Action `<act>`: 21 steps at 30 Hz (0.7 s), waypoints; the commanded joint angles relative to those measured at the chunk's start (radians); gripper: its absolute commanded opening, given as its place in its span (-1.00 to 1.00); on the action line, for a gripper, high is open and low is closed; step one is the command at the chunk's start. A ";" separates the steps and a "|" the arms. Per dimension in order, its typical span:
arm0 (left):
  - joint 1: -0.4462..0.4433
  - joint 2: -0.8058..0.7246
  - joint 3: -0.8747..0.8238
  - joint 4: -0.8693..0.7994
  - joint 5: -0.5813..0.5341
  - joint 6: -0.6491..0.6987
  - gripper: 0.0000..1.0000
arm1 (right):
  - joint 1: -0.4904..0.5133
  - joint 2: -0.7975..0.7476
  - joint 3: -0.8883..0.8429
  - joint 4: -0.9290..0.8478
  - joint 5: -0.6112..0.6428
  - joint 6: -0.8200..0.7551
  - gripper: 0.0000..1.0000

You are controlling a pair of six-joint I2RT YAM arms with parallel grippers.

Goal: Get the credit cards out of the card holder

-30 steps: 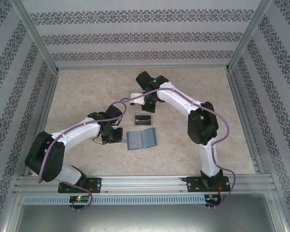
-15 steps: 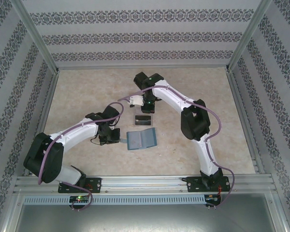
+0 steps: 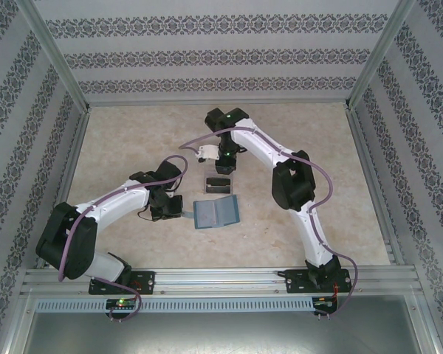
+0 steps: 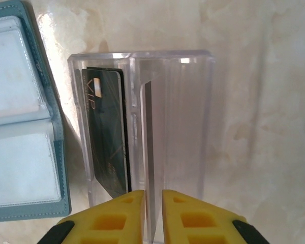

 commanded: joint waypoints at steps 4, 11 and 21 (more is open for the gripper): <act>0.017 -0.018 0.000 -0.044 0.004 0.013 -0.85 | -0.019 -0.021 0.056 -0.010 0.058 0.023 -0.63; 0.018 -0.022 -0.002 -0.041 0.008 0.011 -0.85 | -0.019 -0.061 0.041 0.050 0.102 0.052 -0.55; 0.018 -0.024 0.006 -0.040 0.024 0.010 -0.84 | -0.006 -0.106 -0.123 0.231 0.150 0.101 -0.48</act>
